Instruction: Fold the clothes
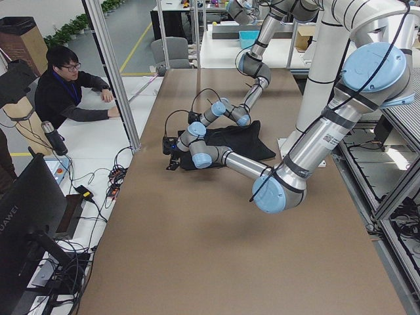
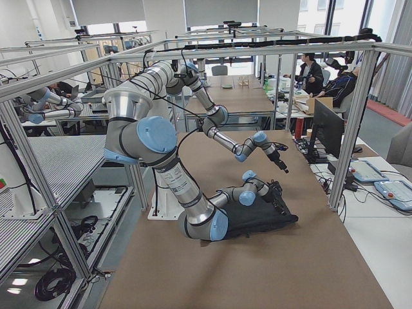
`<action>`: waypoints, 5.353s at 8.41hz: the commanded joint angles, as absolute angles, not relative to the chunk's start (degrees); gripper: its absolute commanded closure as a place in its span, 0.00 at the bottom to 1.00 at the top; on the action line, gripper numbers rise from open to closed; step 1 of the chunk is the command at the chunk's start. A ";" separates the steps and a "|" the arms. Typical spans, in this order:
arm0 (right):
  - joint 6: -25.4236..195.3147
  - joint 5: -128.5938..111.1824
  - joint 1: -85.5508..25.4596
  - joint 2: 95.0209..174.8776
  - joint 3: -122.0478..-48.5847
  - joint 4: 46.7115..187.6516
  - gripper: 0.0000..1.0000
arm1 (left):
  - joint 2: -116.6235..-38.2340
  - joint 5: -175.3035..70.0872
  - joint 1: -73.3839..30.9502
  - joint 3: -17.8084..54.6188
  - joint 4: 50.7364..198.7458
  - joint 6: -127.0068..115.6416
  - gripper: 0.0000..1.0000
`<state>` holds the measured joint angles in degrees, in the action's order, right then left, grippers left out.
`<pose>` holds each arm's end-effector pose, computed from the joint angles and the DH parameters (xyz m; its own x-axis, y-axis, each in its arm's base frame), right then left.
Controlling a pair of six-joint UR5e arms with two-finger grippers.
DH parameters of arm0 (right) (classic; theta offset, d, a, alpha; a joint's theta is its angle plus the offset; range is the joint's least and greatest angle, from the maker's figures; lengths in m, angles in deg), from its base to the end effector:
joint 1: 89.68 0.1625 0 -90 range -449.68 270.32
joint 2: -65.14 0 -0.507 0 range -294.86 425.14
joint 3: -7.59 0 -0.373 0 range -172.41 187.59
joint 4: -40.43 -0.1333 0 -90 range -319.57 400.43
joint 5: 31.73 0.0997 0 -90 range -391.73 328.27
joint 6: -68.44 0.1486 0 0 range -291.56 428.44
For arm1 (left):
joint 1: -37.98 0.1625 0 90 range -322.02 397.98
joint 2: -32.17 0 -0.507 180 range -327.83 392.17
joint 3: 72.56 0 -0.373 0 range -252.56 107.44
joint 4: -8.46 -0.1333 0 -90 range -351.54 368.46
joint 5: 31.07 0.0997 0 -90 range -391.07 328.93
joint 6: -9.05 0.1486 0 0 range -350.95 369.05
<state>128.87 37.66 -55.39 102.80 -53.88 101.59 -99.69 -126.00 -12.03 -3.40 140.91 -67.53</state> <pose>-0.6503 -0.6681 0.3268 0.8103 -0.0065 0.5860 -0.4124 0.7042 0.5780 0.4626 -0.7390 0.3832 0.4449 -0.1706 -0.8792 0.6278 0.7595 0.1703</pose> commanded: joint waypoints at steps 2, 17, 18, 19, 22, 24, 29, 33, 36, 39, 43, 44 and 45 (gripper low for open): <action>127.16 37.88 -53.64 102.41 -51.74 101.26 0.39 | -100.20 -126.00 -12.03 -4.71 141.00 -67.50 0.05; 126.89 38.58 -53.38 101.61 -50.69 101.34 0.34 | -100.99 -125.91 -12.12 -5.41 141.00 -67.50 0.05; 126.89 38.67 -53.38 101.62 -50.42 101.34 0.38 | -100.99 -125.91 -12.12 -5.42 141.00 -67.50 0.05; 126.89 38.67 -53.38 101.70 -50.33 101.34 0.51 | -101.08 -125.91 -12.12 -5.42 140.91 -67.50 0.05; 125.67 39.11 -52.77 101.79 -50.42 101.34 1.00 | -101.69 -125.91 -12.21 -6.11 140.91 -67.42 0.05; 125.31 40.59 -50.93 103.28 -51.03 101.26 1.00 | -102.22 -126.00 -12.21 -6.65 140.91 -67.50 0.05; 120.75 43.94 -46.97 106.71 -51.03 97.39 0.83 | -102.31 -125.82 -12.21 -6.73 140.91 -67.50 0.05; 121.44 48.24 -47.05 111.96 -63.55 100.52 0.06 | -103.71 -125.91 -12.56 -8.14 141.00 -67.94 0.05; 124.58 47.99 -52.04 116.47 -69.31 104.68 0.09 | -103.80 -126.00 -12.56 -8.05 141.00 -67.86 0.05; 129.79 47.64 -52.76 116.03 -66.68 104.86 0.27 | -103.80 -126.00 -12.56 -8.14 140.91 -67.51 0.05; 120.17 48.25 -48.74 116.38 -66.24 104.51 0.68 | -103.98 -126.00 -12.56 -8.23 140.91 -67.50 0.05; 118.47 48.43 -48.02 118.12 -66.15 104.16 0.67 | -104.06 -126.00 -12.56 -8.23 140.91 -67.59 0.05; 118.28 49.21 -47.93 120.40 -66.24 102.50 0.66 | -104.41 -125.91 -12.56 -8.23 140.91 -67.59 0.05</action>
<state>121.00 48.20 -49.07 117.24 -66.22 104.32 -104.01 -126.00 -12.56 -8.23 140.91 -67.54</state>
